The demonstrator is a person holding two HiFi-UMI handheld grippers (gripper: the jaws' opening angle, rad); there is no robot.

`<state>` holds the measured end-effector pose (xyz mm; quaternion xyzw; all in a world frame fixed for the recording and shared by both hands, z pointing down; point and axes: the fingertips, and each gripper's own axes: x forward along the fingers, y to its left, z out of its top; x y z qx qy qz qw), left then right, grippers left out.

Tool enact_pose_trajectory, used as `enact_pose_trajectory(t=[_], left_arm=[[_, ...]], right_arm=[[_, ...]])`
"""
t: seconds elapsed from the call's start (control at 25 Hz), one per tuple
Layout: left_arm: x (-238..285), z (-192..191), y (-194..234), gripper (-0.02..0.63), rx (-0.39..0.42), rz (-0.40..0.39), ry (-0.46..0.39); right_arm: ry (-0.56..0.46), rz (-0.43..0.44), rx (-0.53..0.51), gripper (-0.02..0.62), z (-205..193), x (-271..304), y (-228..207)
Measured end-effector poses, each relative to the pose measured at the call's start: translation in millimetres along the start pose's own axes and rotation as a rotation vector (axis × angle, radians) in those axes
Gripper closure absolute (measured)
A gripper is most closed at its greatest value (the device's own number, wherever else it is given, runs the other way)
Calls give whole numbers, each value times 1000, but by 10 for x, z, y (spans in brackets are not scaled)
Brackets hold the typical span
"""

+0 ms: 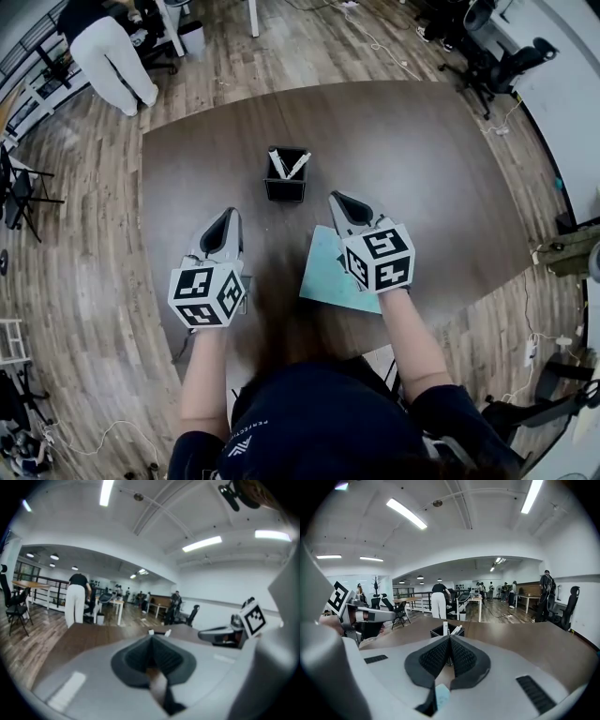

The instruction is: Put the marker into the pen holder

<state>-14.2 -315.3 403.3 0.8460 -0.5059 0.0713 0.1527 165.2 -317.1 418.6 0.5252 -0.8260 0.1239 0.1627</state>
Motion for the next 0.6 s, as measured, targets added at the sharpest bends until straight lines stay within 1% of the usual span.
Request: enact_pose_trajectory(t=[0.12, 0.32, 0.44, 0.6], left_arm=[[-43, 2, 11, 601, -1, 7, 0], [-128, 20, 72, 600, -33, 18, -7], [-163, 7, 108, 601, -36, 25, -8], [-257, 0, 222, 600, -65, 46, -13]], right_arm=[[-2, 12, 18, 595, -13, -22, 6], [-2, 20, 37, 595, -11, -26, 19], [-4, 28, 35, 595, -3, -12, 72], [-4, 36, 25, 595, 27, 1, 151]])
